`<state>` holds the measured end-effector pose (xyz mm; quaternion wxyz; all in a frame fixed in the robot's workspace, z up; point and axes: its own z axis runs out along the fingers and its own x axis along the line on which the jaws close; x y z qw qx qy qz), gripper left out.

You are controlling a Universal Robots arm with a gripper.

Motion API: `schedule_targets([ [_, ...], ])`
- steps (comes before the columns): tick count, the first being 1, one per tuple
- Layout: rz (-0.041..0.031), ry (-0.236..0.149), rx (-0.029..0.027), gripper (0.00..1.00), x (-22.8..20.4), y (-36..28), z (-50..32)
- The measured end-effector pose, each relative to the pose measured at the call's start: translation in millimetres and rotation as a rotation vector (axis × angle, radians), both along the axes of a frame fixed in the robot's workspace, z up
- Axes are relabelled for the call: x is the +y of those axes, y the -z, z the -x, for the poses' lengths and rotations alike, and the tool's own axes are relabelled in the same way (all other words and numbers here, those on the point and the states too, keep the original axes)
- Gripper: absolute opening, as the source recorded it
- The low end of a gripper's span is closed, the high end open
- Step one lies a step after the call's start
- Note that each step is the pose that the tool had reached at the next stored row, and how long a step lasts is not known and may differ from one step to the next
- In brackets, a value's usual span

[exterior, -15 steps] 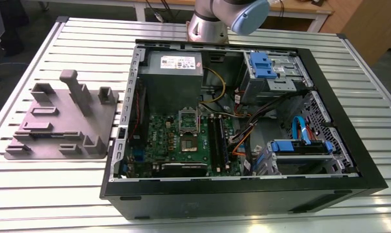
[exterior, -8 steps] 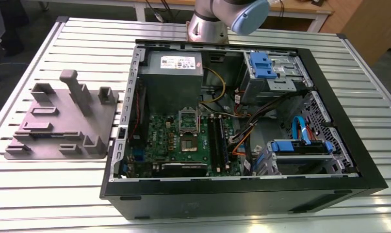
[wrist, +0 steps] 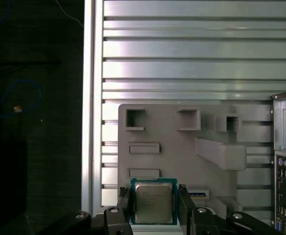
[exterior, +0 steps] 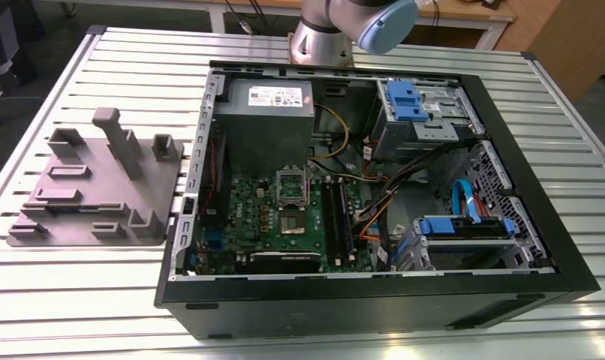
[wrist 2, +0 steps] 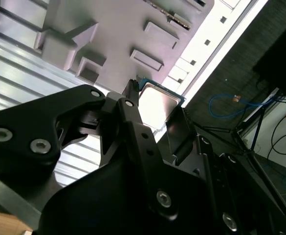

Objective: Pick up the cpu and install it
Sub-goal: 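Pick up the cpu and move it towards the insertion slot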

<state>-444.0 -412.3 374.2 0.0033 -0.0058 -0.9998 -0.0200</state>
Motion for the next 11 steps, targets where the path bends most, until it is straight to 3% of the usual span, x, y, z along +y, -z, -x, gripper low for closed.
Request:
schedule_targets([
  [11, -0.0001, 0.0, -0.0001, 0.47, 0.0, 0.1, -4.1],
])
